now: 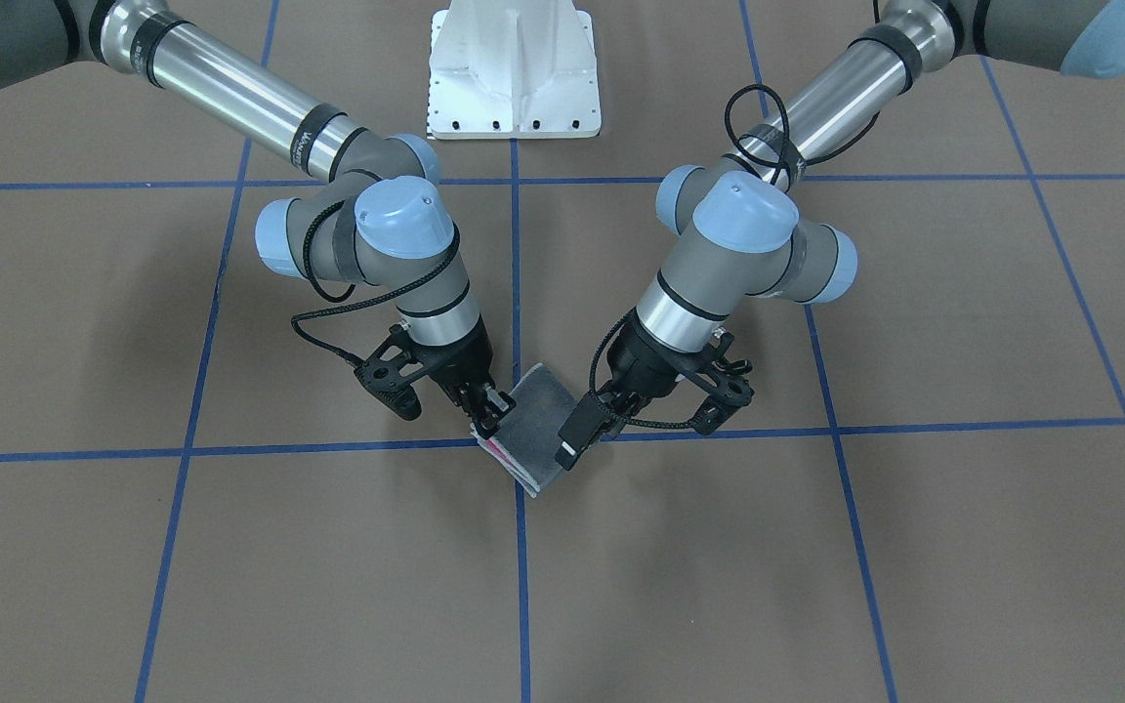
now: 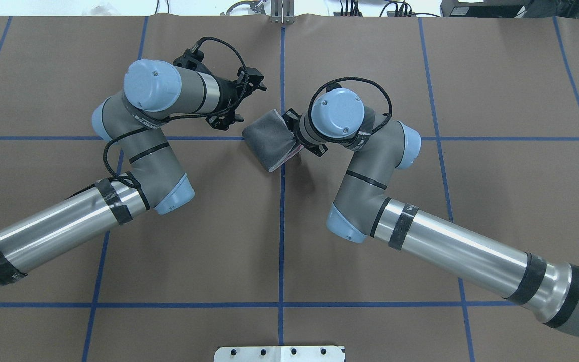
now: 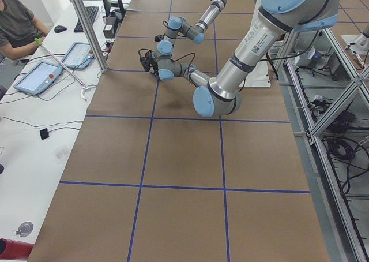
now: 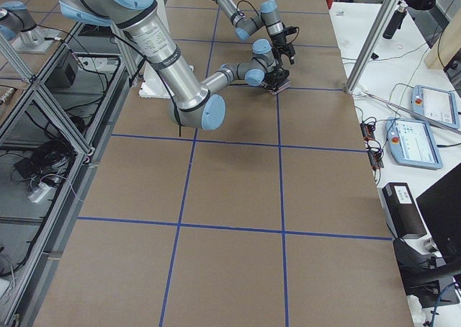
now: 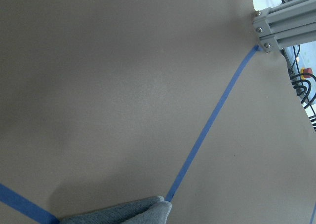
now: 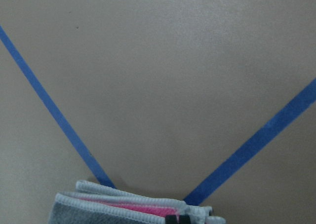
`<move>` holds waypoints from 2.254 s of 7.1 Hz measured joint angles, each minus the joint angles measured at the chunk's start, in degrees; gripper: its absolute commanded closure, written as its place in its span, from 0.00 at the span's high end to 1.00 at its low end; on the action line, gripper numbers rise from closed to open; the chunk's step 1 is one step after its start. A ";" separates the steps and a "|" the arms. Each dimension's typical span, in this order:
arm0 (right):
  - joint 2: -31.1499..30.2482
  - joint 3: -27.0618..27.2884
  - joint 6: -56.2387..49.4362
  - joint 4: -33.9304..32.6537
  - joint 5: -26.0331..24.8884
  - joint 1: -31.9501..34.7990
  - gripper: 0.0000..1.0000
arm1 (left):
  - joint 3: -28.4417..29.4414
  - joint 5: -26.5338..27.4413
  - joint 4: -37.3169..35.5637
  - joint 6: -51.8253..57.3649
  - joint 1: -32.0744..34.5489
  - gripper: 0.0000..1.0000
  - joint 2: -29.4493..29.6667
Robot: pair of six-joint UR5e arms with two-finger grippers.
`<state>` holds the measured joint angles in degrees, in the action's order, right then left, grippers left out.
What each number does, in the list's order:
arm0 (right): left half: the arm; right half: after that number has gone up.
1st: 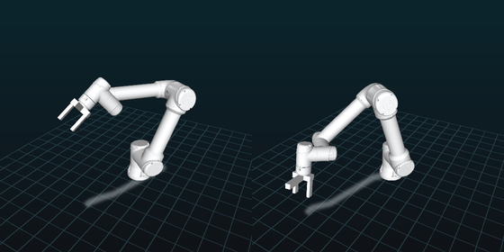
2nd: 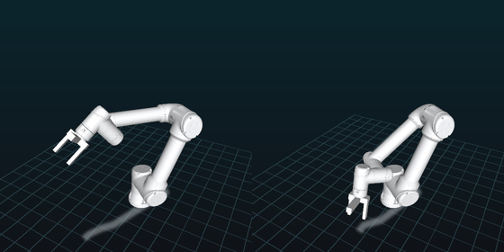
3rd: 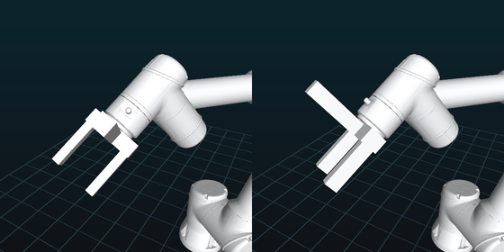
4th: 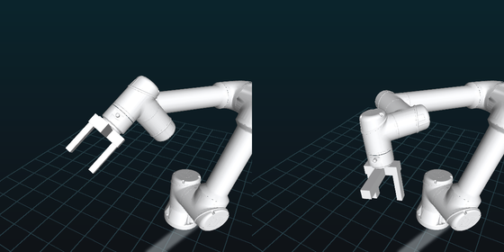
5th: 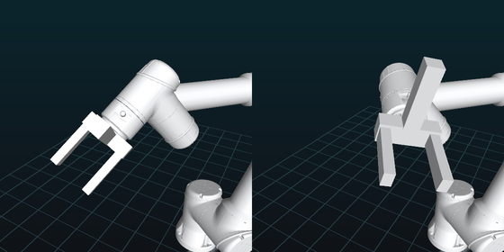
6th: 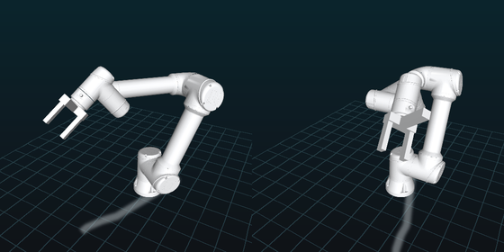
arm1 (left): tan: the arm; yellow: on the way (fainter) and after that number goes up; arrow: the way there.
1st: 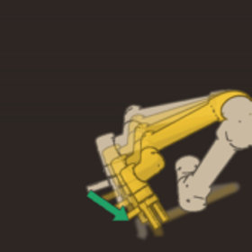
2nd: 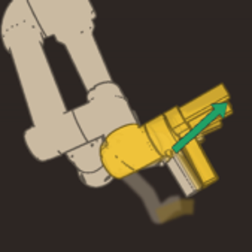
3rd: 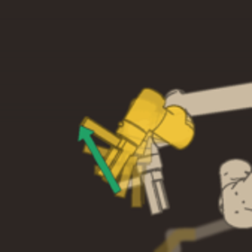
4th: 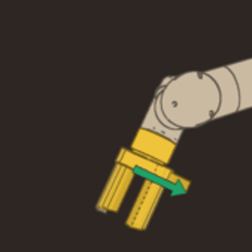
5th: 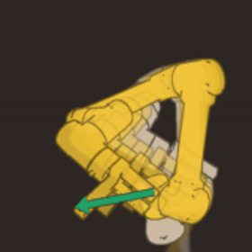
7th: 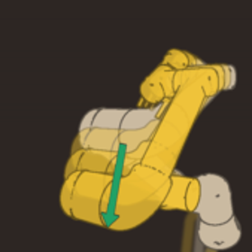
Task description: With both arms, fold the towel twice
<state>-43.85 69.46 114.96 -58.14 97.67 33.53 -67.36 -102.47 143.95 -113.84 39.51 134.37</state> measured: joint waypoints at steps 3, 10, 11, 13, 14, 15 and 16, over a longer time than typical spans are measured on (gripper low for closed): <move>-0.28 0.16 0.00 0.02 -0.01 0.04 0.00 | 2.99 0.16 3.20 -0.22 -1.10 1.00 0.30; -0.44 0.24 0.00 0.12 0.07 0.34 0.00 | 6.26 0.17 5.08 -0.52 -1.71 1.00 0.74; -0.44 0.24 0.00 0.13 0.07 0.40 0.00 | 6.54 0.17 5.21 -0.51 -1.71 1.00 0.77; -0.44 0.24 0.00 0.13 0.07 0.47 0.04 | 6.75 0.17 5.28 -0.51 -1.71 1.00 0.80; -0.44 0.24 0.00 0.13 0.07 0.51 0.91 | 6.78 0.17 5.29 -0.51 -1.69 1.00 0.80; -0.43 0.26 -0.02 0.13 0.07 0.59 1.00 | 6.80 0.15 5.29 -0.49 -1.67 1.00 0.79; -0.45 0.56 -0.06 0.11 0.18 0.76 1.00 | 6.79 0.11 5.29 -0.45 -1.65 1.00 0.73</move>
<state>-44.31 70.02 114.90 -58.02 97.85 34.29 -60.57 -102.36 149.24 -114.29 37.86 135.10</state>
